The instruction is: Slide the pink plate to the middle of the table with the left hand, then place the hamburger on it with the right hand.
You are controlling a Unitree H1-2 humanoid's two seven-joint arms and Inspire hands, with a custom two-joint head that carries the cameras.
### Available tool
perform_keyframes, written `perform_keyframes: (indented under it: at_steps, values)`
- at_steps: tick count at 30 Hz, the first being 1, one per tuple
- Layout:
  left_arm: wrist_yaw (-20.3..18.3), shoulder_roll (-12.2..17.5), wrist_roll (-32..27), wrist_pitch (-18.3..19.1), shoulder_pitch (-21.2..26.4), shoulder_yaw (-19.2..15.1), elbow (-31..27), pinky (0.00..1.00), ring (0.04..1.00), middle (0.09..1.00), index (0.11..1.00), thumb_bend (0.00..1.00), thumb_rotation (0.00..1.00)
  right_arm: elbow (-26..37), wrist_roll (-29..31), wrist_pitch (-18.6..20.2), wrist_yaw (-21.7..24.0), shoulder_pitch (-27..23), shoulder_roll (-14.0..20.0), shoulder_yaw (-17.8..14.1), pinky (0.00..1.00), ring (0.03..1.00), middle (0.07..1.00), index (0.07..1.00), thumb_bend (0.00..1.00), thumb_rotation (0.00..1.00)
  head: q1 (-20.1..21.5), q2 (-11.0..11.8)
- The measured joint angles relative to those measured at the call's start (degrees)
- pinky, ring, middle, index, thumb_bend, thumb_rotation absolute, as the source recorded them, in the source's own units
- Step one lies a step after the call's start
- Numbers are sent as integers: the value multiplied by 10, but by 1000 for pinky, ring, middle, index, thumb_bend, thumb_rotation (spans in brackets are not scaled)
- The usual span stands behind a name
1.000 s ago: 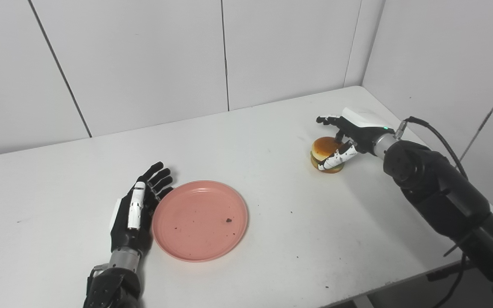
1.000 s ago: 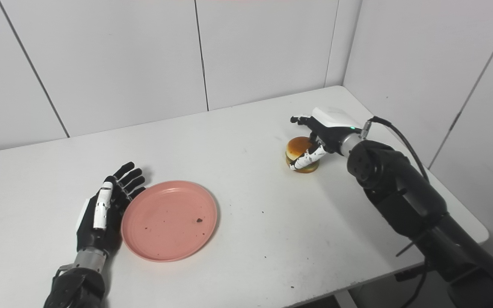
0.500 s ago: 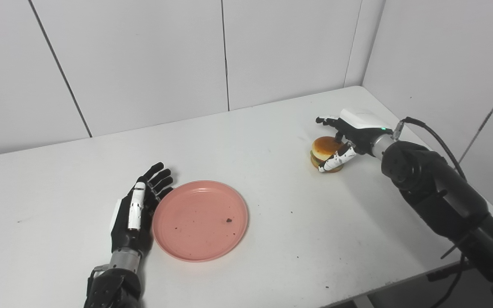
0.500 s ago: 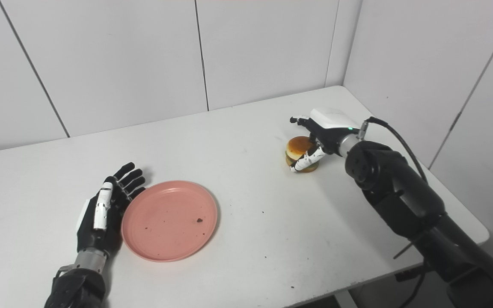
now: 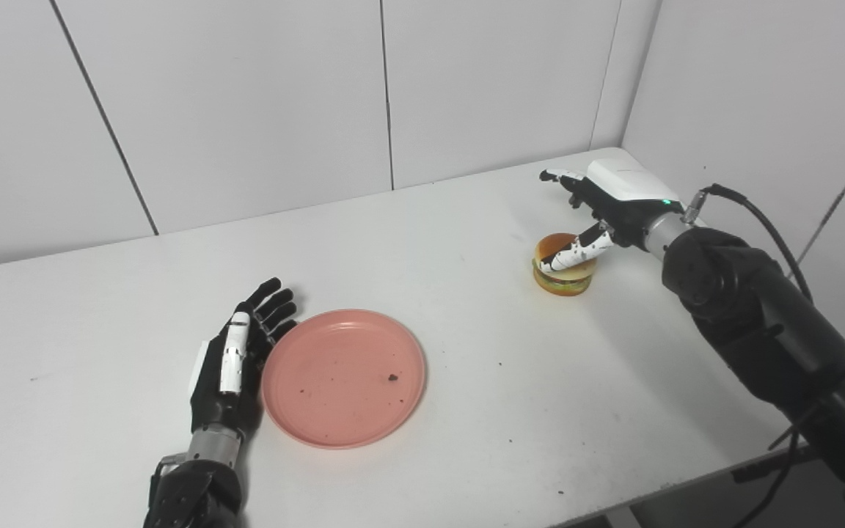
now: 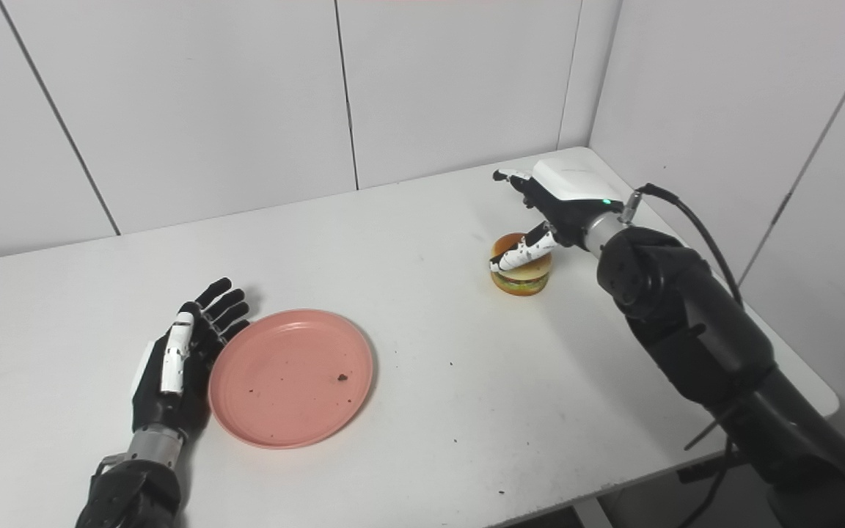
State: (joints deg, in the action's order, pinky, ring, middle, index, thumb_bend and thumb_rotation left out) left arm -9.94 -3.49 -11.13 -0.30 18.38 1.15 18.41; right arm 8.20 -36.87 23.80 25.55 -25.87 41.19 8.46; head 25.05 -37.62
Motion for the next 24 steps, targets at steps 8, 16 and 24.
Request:
perform_keyframes:
  at_steps: [8, 16, 24]
  values:
    - [0, 0, 0, 1, 0, -1, -1, 805, 829, 813, 780, 262, 956, -13, -6, 3, 6, 0, -2, -8, 678, 802, 884, 875, 935, 349, -1, -3]
    - [0, 0, 0, 8, 0, -1, -4, 807, 828, 812, 776, 265, 952, -108, -2, -21, -11, 0, -11, 5, 721, 827, 871, 864, 915, 316, -1, -4]
    - [0, 0, 0, 12, -2, -1, -9, 810, 828, 811, 776, 263, 946, -153, 7, -43, -26, -2, -19, 16, 730, 844, 883, 884, 926, 328, -3, -6]
